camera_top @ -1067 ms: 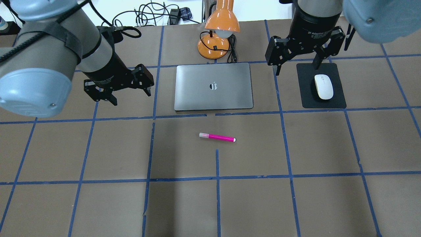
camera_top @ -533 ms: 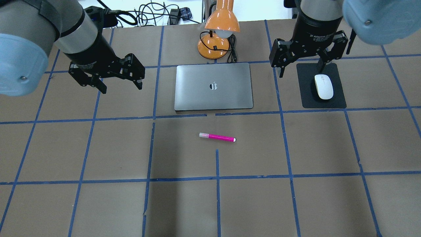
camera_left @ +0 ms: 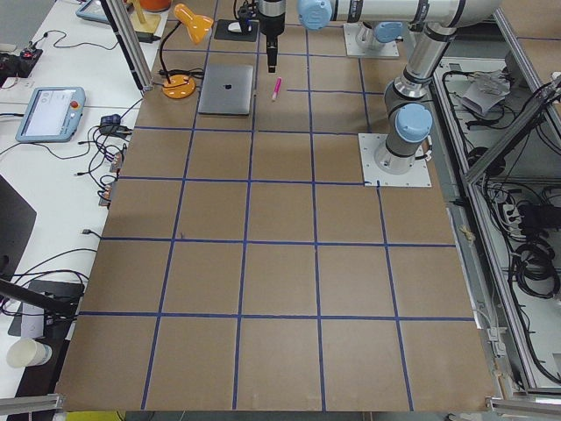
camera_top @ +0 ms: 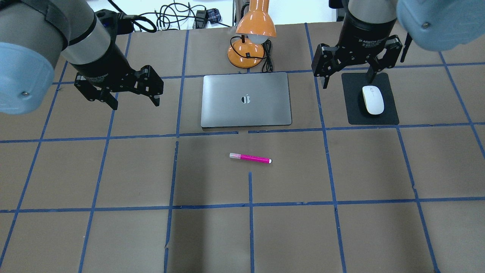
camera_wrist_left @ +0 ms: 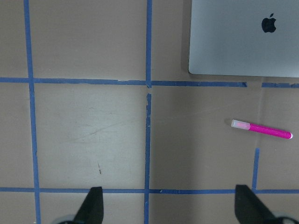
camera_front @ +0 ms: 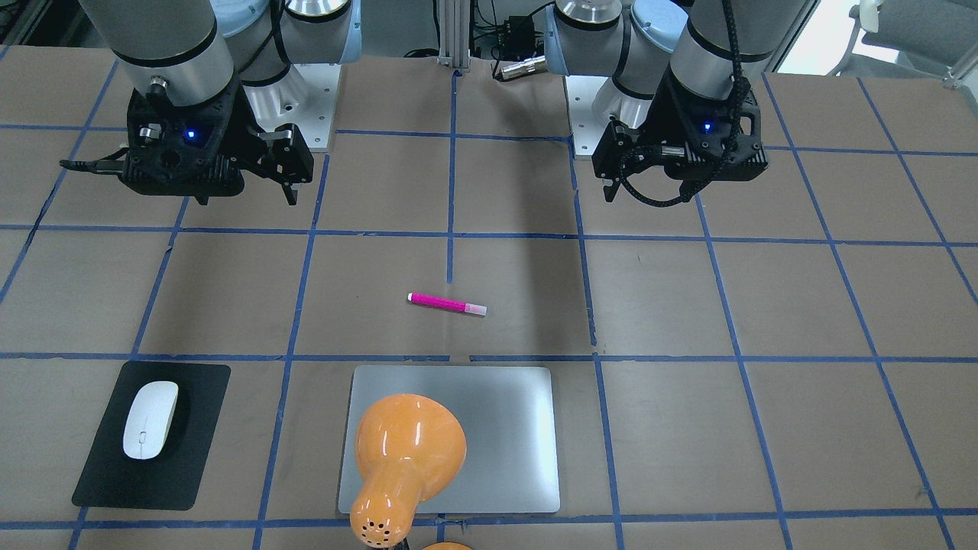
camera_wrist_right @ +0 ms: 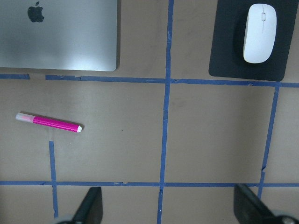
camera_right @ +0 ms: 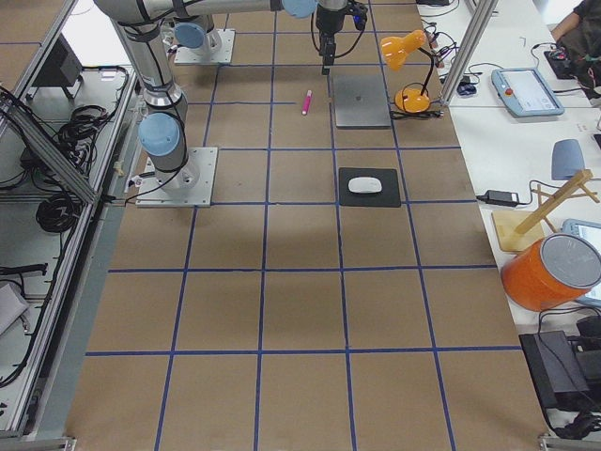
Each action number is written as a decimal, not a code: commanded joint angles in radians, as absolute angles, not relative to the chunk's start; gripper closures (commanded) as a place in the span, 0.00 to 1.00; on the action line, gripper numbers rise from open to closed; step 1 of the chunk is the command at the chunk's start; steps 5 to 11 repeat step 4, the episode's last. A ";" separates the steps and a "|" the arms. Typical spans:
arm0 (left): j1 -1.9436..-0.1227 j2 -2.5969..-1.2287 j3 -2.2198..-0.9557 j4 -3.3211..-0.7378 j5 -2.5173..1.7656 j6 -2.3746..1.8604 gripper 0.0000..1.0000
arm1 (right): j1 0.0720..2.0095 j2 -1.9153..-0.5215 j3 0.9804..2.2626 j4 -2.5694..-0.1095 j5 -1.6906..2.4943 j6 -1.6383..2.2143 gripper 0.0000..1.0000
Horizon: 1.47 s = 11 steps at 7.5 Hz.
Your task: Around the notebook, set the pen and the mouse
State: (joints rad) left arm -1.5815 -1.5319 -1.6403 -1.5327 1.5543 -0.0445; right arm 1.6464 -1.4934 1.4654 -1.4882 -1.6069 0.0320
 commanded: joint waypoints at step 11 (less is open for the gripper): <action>-1.580 -1.528 -1.637 -1.531 1.557 -0.044 0.00 | 1.628 -1.494 1.470 -1.526 -1.603 0.028 0.00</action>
